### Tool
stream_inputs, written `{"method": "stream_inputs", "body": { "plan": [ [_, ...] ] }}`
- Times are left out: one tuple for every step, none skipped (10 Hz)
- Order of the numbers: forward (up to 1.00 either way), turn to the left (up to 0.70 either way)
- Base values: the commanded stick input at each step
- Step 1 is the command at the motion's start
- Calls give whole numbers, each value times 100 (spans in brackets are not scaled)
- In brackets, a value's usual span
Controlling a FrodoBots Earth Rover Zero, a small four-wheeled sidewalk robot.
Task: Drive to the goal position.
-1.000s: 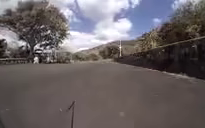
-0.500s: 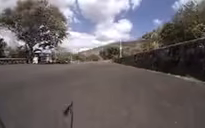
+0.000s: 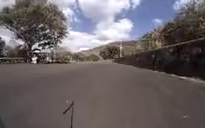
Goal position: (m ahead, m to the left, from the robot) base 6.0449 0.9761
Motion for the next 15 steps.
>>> {"method": "stream_inputs", "body": {
  "plan": [
    [70, 0],
    [70, 0],
    [70, 0],
    [70, 0],
    [70, 0],
    [70, 0],
    [70, 0],
    [70, 0],
    [70, 0],
    [70, 0],
    [70, 0],
    [70, 0],
    [70, 0],
    [70, 0],
    [70, 0]
  ]
}}
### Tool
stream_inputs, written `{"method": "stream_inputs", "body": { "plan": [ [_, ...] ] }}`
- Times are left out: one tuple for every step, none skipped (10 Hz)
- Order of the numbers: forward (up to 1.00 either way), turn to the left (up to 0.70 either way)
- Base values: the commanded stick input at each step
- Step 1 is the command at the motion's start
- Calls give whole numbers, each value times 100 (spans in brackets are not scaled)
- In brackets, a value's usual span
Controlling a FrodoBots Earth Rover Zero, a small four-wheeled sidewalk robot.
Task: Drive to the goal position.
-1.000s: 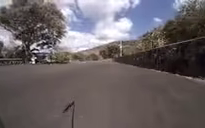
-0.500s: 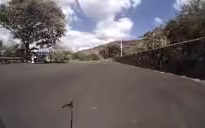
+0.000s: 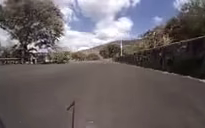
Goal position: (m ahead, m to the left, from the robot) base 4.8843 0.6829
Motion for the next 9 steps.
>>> {"method": "stream_inputs", "body": {
  "plan": [
    [70, 0],
    [70, 0],
    [70, 0],
    [70, 0],
    [70, 0],
    [70, 0],
    [70, 0],
    [70, 0],
    [70, 0]
  ]
}}
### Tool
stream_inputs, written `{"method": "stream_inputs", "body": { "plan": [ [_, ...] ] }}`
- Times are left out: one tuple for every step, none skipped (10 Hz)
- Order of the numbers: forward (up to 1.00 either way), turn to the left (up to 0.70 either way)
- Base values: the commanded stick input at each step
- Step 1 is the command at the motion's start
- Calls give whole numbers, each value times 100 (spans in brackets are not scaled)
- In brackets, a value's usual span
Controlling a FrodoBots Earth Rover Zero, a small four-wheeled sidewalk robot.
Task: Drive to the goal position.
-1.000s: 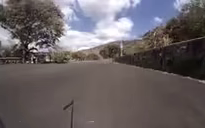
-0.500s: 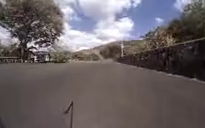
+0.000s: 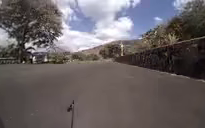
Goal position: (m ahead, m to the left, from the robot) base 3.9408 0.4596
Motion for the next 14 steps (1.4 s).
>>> {"method": "stream_inputs", "body": {
  "plan": [
    [70, 0],
    [70, 0],
    [70, 0],
    [70, 0],
    [70, 0],
    [70, 0],
    [70, 0],
    [70, 0],
    [70, 0],
    [70, 0],
    [70, 0],
    [70, 0],
    [70, 0],
    [70, 0]
  ]
}}
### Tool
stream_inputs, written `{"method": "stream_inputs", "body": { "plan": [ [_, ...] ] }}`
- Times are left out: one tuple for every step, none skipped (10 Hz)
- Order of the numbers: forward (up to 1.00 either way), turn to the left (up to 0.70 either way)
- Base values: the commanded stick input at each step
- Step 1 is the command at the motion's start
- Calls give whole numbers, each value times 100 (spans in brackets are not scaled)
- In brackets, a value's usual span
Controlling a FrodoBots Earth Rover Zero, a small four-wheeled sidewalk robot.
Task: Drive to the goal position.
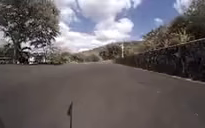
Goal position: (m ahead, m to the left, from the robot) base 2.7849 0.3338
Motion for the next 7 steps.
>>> {"method": "stream_inputs", "body": {
  "plan": [
    [70, 0],
    [70, 0],
    [70, 0],
    [70, 0],
    [70, 0],
    [70, 0],
    [70, 0]
  ]
}}
